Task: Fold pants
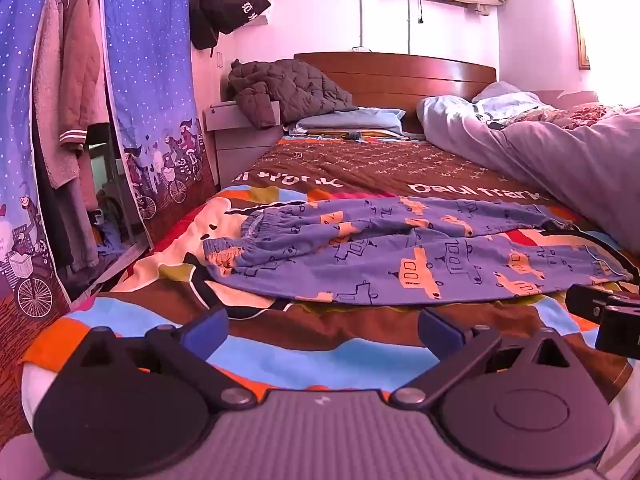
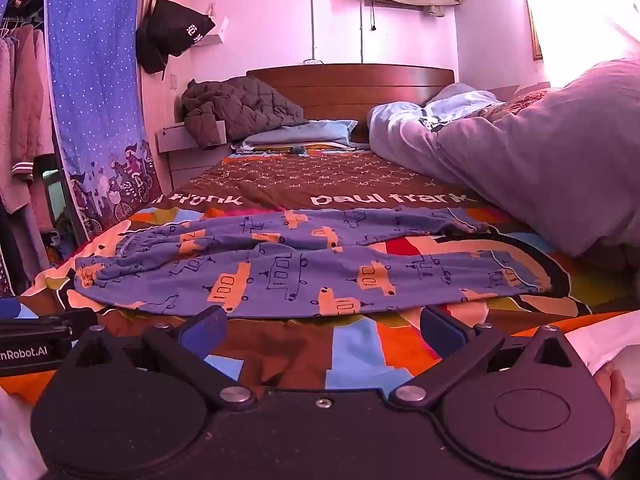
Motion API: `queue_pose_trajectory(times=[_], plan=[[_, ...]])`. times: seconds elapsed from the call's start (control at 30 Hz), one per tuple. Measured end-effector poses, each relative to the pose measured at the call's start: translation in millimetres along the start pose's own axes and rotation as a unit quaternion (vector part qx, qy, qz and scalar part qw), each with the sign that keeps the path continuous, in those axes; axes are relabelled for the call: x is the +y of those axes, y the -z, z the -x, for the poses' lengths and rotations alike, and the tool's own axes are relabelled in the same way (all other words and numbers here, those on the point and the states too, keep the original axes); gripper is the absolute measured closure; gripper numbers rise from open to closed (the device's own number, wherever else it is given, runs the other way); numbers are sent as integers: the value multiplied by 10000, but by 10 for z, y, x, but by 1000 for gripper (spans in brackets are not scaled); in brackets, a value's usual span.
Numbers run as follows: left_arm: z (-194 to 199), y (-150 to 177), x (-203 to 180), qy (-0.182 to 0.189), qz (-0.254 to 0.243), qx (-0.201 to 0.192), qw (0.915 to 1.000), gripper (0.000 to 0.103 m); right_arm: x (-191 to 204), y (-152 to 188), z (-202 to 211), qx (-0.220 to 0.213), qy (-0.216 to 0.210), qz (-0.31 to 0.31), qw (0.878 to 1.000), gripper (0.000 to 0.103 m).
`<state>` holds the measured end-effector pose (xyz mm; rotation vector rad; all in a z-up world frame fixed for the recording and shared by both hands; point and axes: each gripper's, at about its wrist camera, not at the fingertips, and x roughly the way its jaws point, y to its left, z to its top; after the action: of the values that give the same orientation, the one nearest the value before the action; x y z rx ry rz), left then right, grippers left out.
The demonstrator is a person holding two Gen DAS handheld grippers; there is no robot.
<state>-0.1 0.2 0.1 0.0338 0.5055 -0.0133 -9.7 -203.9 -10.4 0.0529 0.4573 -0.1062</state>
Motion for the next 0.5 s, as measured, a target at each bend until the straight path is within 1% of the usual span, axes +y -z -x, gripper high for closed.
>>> queue_pose_trajectory(times=[0.2, 0.5], plan=[[-2, -5, -3, -9, -37, 10, 10000, 0, 12, 3, 14, -29, -30, -12, 10000, 1], [31, -4, 63, 3, 34, 12, 10000, 0, 35, -16, 15, 6, 7, -58, 10000, 1]])
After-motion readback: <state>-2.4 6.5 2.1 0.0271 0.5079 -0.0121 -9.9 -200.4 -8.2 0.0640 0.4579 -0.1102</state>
